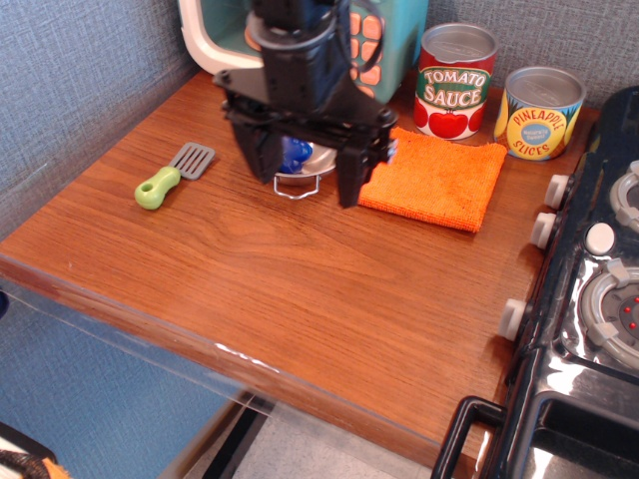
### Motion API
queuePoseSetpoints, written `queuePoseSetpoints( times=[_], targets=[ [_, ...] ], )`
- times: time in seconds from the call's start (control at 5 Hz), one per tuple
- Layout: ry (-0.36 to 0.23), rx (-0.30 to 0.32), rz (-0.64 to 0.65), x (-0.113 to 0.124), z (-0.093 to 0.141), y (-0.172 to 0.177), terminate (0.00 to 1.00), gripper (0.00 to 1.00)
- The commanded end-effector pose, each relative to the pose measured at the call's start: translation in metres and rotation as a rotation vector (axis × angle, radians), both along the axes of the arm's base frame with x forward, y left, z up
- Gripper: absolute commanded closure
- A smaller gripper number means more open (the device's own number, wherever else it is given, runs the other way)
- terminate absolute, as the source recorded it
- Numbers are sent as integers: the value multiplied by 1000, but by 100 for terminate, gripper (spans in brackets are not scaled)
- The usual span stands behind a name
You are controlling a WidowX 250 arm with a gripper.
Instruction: Move the orange towel to in front of the cans of tomato sauce.
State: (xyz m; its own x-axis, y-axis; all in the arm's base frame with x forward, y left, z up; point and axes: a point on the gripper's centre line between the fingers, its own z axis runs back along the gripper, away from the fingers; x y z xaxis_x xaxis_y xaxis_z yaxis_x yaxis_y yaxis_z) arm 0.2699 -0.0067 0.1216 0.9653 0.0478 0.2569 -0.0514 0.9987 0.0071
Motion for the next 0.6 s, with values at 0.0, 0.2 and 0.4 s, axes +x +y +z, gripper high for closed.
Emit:
queuePoseSetpoints(
  times=[0.0, 0.2, 0.4],
  targets=[
    [-11, -24, -41, -12, 4, 5, 0, 0],
    [-11, -24, -41, -12, 4, 5, 0, 0],
    [-11, -24, -41, -12, 4, 5, 100, 0]
  ],
)
